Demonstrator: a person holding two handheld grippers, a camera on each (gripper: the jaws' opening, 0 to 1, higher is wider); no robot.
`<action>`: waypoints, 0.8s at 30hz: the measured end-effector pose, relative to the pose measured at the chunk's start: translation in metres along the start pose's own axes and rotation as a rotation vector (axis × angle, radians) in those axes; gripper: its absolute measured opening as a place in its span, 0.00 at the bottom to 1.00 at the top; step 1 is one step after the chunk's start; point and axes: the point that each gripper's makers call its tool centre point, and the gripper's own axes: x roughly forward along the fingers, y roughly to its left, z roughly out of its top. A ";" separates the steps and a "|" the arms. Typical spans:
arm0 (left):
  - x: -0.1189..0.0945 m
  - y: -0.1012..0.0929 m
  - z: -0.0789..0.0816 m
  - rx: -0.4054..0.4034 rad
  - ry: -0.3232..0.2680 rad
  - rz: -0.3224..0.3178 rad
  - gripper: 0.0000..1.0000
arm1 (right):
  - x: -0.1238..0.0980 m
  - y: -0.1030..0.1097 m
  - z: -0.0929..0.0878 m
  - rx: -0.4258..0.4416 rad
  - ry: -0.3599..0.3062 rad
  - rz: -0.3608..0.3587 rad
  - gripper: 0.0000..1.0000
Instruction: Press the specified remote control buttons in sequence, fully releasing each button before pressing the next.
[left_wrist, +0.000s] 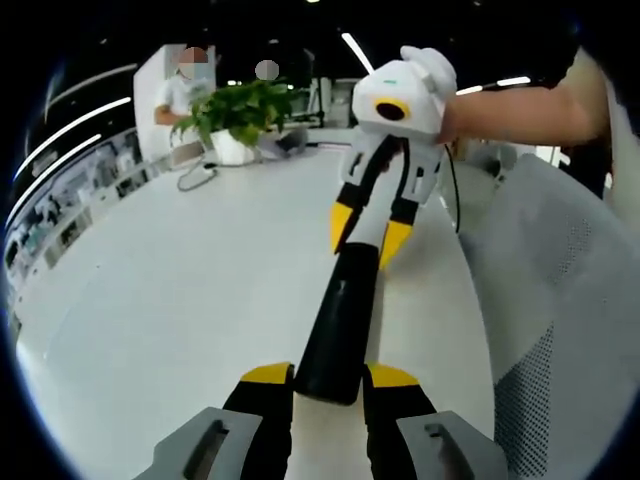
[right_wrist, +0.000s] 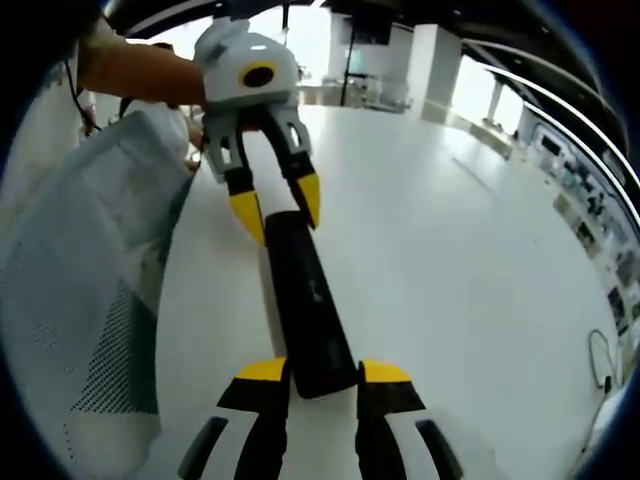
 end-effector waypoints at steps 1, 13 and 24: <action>0.000 -0.002 0.000 0.001 0.000 -0.001 0.26 | 0.000 0.001 0.000 -0.002 0.001 0.001 0.22; 0.004 -0.016 -0.007 0.007 0.026 -0.018 0.25 | 0.000 0.011 -0.005 -0.011 0.018 0.010 0.22; 0.013 -0.019 -0.010 0.023 0.055 -0.032 0.25 | 0.002 0.010 -0.014 -0.014 0.030 0.020 0.22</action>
